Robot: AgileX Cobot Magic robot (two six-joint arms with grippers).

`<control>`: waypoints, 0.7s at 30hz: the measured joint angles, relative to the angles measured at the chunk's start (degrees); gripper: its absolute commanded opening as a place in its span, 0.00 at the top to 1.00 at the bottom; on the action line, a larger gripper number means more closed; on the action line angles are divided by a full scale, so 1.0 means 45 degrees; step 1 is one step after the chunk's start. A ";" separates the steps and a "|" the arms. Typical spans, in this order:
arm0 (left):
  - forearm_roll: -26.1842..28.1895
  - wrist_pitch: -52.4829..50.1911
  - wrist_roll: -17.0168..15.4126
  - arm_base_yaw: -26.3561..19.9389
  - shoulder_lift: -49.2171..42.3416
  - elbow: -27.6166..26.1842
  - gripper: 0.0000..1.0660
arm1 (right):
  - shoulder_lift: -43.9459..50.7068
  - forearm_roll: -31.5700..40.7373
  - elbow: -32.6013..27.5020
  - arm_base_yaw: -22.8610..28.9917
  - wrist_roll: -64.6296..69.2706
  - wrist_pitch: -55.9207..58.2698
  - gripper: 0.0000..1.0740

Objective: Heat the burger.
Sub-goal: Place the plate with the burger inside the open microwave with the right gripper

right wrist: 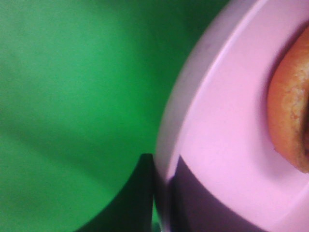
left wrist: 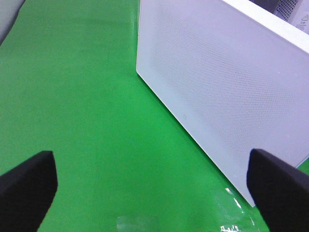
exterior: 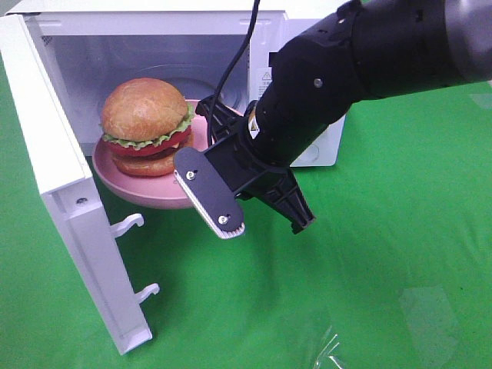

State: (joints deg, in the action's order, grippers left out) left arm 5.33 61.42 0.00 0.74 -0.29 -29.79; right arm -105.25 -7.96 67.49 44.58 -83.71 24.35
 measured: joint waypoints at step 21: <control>0.0000 0.0000 0.0000 0.0000 0.0000 0.0000 0.06 | -0.1910 -0.0458 0.3374 0.0000 0.2126 0.1604 1.00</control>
State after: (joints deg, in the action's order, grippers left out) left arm 5.33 61.42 0.00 0.74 -0.29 -29.79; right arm -113.85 -10.03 82.68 44.58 -74.14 31.57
